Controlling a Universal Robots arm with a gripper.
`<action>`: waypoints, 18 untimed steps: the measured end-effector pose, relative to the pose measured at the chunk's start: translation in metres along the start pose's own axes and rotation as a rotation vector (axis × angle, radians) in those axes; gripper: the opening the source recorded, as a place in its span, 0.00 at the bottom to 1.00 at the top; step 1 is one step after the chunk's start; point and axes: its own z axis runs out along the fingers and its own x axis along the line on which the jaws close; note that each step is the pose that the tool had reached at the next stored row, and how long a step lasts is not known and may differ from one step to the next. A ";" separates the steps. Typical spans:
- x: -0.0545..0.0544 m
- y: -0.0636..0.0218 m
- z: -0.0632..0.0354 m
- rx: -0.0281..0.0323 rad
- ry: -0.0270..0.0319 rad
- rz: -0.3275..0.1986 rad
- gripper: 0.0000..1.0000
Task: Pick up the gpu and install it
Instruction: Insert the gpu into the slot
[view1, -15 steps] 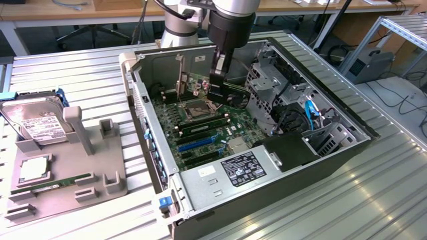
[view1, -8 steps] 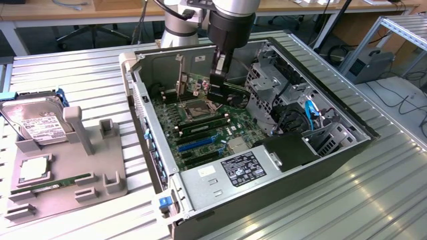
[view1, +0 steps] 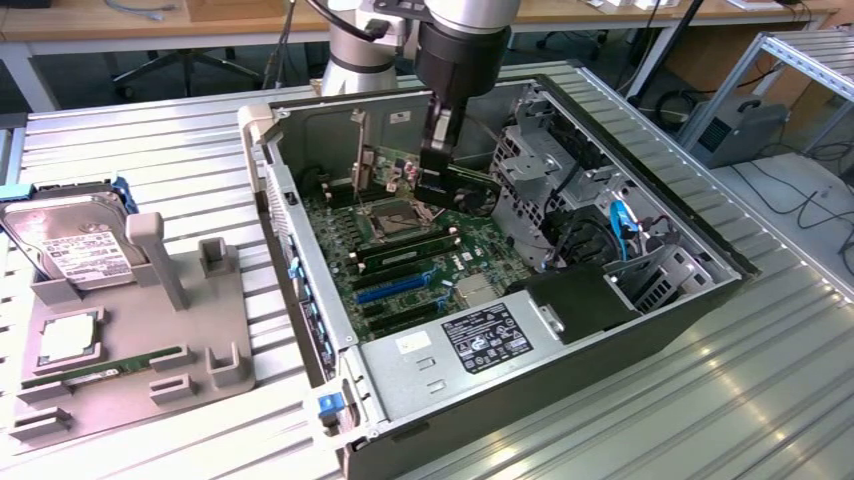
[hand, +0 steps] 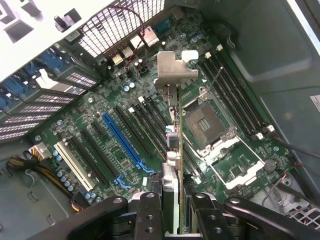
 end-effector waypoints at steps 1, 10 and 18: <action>0.000 0.0000 0.0000 0.0000 0.0001 -0.001 0.27; 0.000 0.0000 0.0004 -0.0004 0.0001 -0.014 0.27; 0.000 0.0000 0.0007 -0.0007 0.0001 -0.027 0.27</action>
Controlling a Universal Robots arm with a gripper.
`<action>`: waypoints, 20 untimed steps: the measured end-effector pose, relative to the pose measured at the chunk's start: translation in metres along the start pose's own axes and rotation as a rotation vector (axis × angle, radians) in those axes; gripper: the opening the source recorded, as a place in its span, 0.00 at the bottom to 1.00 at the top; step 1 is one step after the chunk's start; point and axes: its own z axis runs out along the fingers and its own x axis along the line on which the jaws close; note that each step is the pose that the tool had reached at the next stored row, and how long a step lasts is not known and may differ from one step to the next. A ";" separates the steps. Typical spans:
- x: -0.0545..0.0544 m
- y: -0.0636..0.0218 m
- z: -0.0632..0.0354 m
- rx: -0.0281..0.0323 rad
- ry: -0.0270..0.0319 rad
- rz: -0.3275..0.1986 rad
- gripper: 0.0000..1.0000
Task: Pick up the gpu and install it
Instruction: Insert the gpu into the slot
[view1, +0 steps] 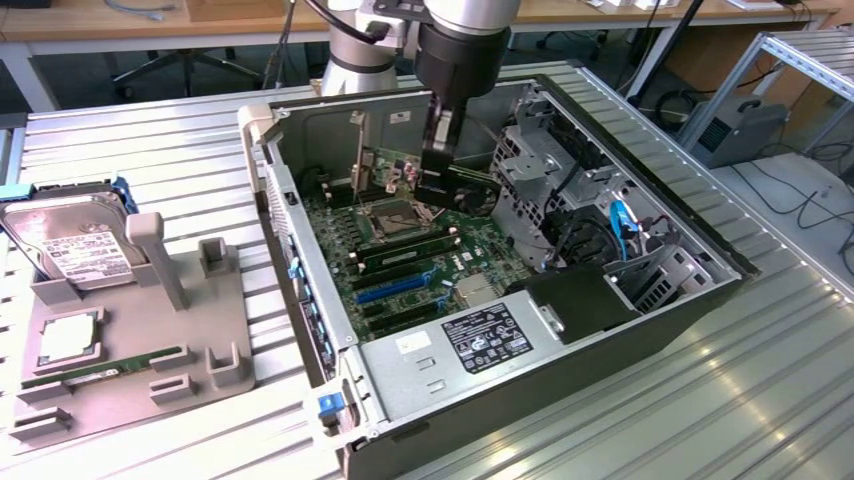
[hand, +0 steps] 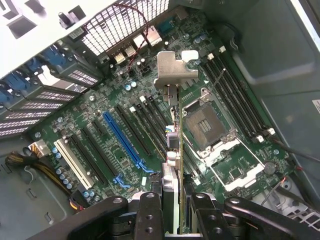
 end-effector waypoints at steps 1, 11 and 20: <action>0.000 0.0000 0.0001 -0.0001 0.0000 -0.002 0.27; 0.000 0.0000 0.0007 -0.0005 0.0001 -0.018 0.27; 0.000 0.0000 0.0012 -0.0010 0.0001 -0.035 0.27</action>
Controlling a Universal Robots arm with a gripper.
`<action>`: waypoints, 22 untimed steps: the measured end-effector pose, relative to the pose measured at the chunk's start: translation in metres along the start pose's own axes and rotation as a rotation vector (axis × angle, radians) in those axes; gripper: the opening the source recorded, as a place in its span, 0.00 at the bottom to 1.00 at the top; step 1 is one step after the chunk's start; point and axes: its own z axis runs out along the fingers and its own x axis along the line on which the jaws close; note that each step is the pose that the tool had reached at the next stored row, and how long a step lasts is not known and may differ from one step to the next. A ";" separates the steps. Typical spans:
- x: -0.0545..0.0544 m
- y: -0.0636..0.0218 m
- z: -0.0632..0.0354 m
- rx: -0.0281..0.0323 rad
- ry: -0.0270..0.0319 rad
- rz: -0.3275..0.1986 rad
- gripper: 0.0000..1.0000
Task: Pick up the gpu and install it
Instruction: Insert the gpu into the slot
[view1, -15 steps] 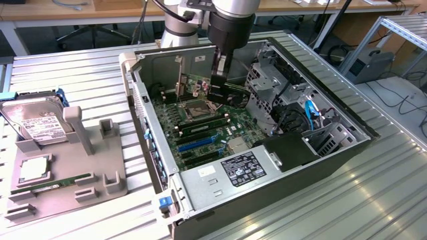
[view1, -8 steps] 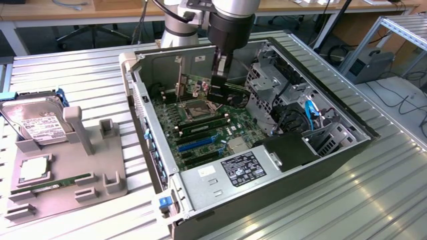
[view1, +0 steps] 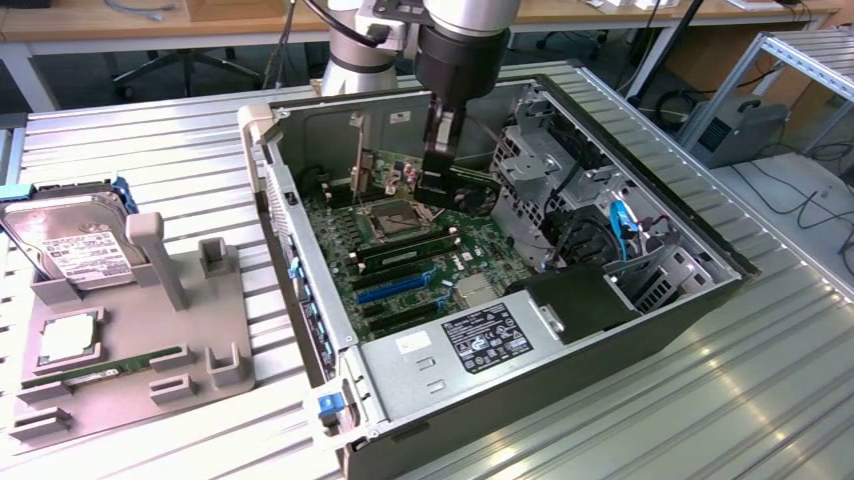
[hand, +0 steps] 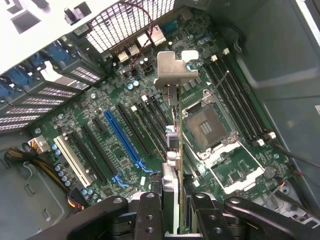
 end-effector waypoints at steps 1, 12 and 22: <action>0.000 0.0000 0.0000 0.0000 0.0001 -0.002 0.27; 0.000 0.0000 0.0007 -0.0007 0.0001 -0.025 0.27; 0.000 0.0000 0.0013 -0.0012 0.0001 -0.043 0.27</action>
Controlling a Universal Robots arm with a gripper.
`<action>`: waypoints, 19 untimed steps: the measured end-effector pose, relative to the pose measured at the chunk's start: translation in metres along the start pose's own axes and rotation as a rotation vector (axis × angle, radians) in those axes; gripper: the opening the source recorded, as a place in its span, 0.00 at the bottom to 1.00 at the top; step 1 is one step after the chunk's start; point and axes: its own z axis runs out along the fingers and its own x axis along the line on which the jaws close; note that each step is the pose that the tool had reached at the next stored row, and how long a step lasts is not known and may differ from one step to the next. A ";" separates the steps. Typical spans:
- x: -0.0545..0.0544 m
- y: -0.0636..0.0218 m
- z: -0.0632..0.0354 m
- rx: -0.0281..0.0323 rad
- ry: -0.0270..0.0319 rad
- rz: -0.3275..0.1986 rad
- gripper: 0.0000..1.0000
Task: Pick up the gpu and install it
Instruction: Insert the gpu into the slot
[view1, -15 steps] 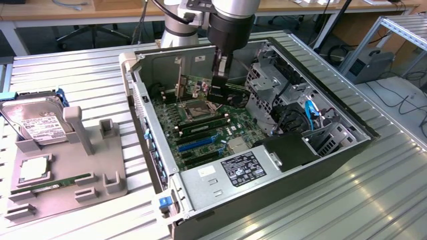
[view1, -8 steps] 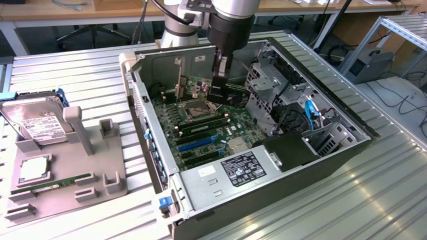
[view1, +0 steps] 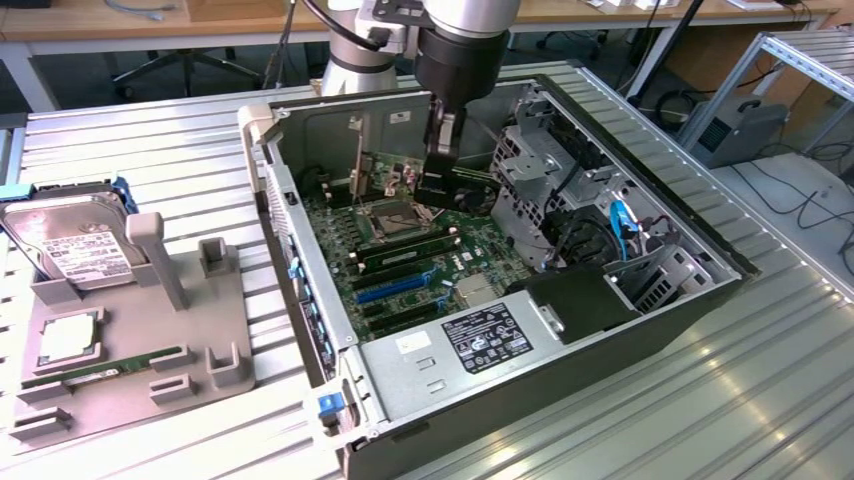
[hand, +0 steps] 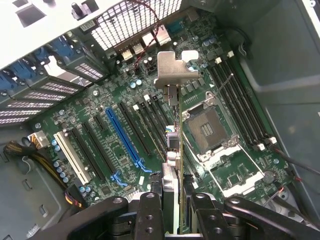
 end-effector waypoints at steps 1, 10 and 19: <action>0.000 0.0000 0.0000 0.0000 0.0000 -0.001 0.27; 0.000 0.0000 0.0003 -0.0003 0.0001 -0.012 0.27; 0.000 0.0000 0.0006 -0.0005 0.0001 -0.021 0.27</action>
